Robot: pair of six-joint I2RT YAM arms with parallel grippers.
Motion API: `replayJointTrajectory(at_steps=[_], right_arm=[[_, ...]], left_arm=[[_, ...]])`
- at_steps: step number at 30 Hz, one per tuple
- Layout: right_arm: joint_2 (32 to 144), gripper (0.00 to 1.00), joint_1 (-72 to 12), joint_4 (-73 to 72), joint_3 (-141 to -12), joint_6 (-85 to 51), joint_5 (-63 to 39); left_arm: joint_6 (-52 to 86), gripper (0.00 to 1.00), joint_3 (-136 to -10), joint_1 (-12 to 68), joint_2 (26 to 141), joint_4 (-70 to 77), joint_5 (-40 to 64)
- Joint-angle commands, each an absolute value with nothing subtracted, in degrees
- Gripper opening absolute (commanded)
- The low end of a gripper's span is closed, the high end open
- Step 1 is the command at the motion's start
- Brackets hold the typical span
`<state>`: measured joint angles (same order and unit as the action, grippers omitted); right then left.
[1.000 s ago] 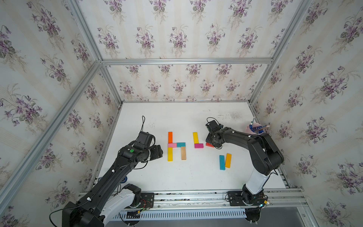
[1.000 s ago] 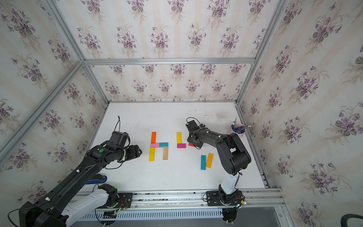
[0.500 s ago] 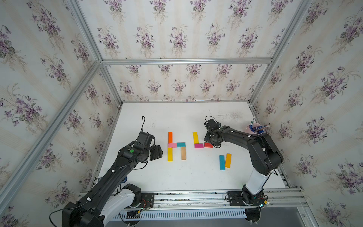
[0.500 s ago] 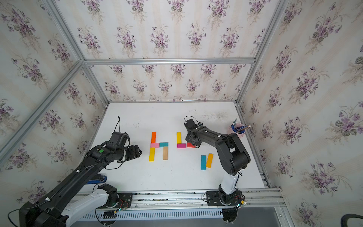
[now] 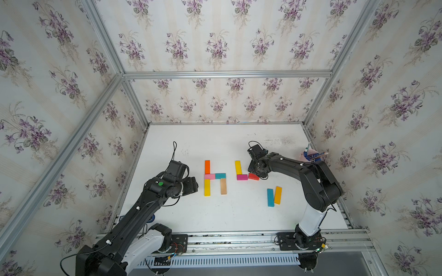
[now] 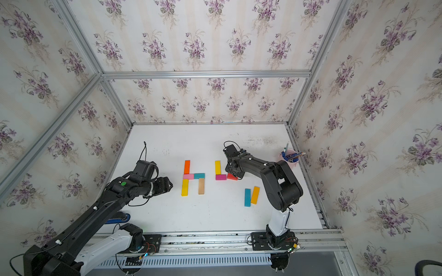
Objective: Assemble the letter h with building blocks
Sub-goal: Assemble the building block at the center of the board.
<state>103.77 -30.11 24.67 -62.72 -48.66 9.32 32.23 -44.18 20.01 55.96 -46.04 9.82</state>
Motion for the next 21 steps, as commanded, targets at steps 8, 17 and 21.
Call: replayJointTrajectory(at_steps=[8, 17, 21], right_arm=[[105.63, 0.53, -30.15, 26.62, -64.51, -46.7, 10.31], [106.69, 0.54, -30.23, 31.5, -66.42, -43.19, 14.83], [106.79, 0.55, -30.36, 31.12, -66.28, -42.11, 12.53]], left_arm=[[31.96, 0.75, -44.39, 19.95, 55.92, -44.71, 9.76], [31.64, 0.75, -45.13, 19.95, 56.34, -44.91, 9.67], [31.81, 0.75, -45.18, 19.95, 56.6, -44.66, 9.75]])
